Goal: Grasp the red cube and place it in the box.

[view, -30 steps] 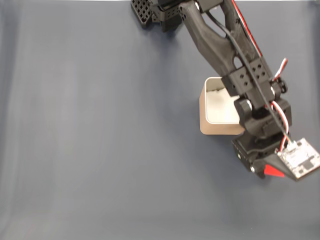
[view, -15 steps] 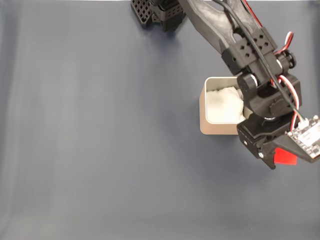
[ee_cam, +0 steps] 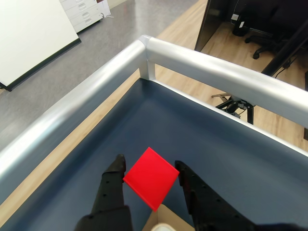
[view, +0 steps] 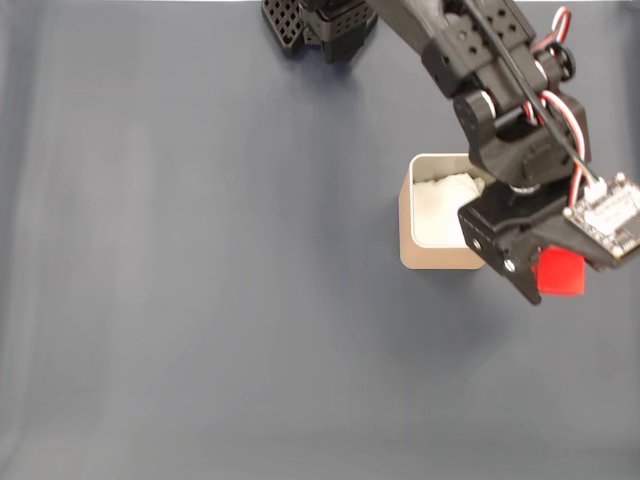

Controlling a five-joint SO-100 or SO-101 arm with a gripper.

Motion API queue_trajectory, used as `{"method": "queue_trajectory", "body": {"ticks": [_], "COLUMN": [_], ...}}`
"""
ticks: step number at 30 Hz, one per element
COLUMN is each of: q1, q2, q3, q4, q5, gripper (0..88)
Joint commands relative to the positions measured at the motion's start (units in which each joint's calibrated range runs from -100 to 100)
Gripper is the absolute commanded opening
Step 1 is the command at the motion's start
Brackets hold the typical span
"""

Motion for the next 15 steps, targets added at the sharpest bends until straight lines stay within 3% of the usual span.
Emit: {"method": "queue_trajectory", "body": {"ticks": [1,15], "q1": [-0.1,0.9], "q2": [-8.4,-26.5], "q3": [3.0,18.3], "q4": [0.1,2.2], "q5": [0.4,1.0], "gripper": [10.1,10.3]}}
